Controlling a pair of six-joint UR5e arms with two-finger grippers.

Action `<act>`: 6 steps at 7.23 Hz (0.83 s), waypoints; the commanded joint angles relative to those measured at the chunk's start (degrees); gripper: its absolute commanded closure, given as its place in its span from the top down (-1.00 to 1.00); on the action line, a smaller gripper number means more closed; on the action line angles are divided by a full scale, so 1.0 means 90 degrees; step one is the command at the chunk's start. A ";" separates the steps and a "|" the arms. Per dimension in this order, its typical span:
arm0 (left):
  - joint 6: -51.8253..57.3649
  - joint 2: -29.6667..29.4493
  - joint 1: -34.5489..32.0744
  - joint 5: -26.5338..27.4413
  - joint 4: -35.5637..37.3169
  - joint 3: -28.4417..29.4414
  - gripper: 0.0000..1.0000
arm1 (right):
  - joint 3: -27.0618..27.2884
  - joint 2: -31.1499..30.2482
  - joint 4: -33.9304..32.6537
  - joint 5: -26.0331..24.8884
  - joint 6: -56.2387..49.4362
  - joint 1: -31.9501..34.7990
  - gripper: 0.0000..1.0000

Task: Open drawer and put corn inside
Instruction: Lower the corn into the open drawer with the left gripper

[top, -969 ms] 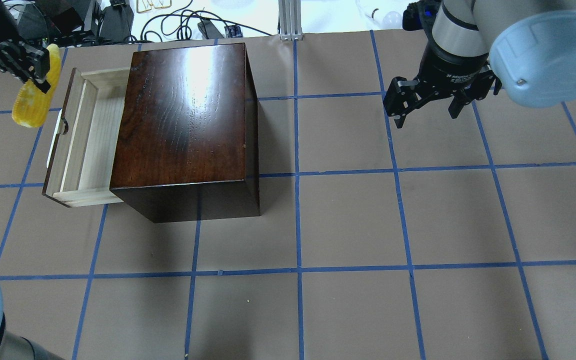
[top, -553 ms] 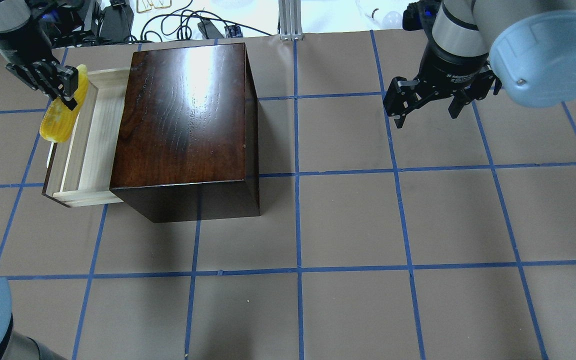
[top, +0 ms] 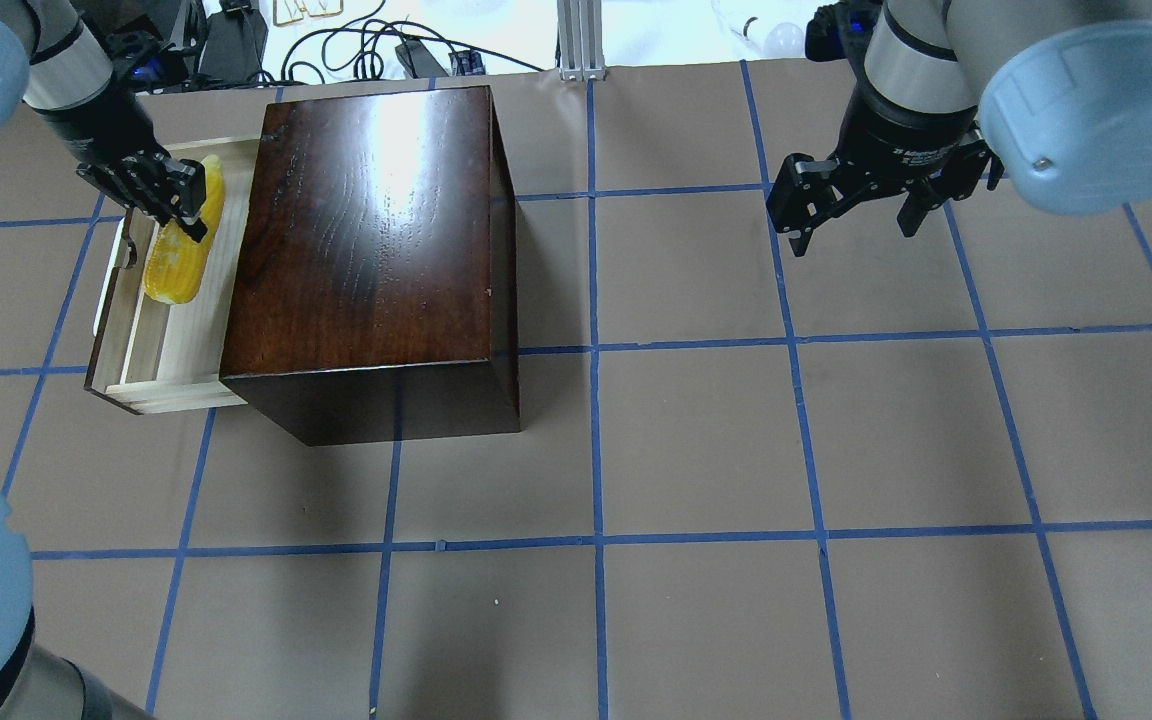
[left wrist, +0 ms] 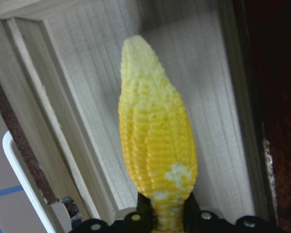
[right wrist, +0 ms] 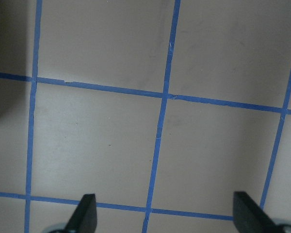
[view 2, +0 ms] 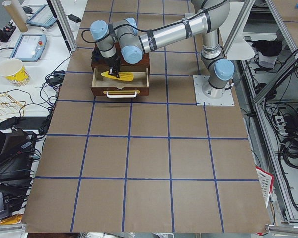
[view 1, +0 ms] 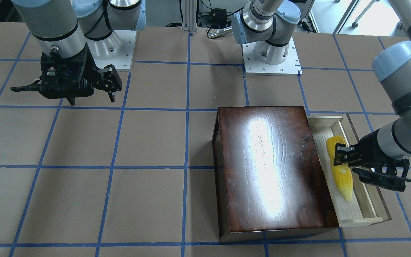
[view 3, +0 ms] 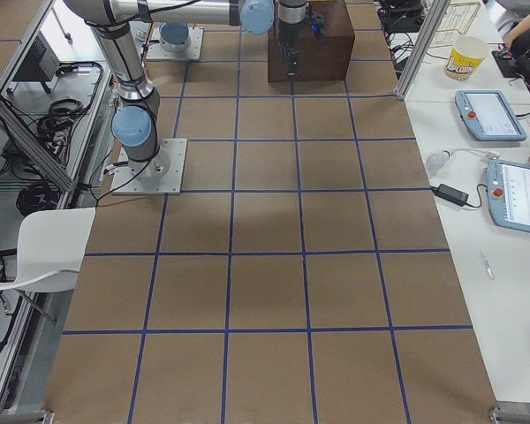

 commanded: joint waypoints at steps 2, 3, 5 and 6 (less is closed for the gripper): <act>-0.0044 -0.0057 0.0055 -0.0031 0.0137 -0.0109 -0.13 | 0.0000 0.0000 0.0000 0.0000 0.0002 0.0004 1.00; -0.0083 -0.0066 0.0055 -0.0041 0.0137 -0.0061 0.88 | 0.0000 0.0000 0.0000 0.0000 0.0002 0.0004 1.00; -0.0074 -0.0018 0.0055 0.0046 0.0137 -0.0041 1.00 | 0.0000 0.0000 0.0000 0.0000 0.0002 0.0004 1.00; -0.0171 0.0156 -0.0003 -0.0021 0.0137 -0.0012 1.00 | 0.0000 0.0000 0.0000 0.0000 0.0002 0.0004 1.00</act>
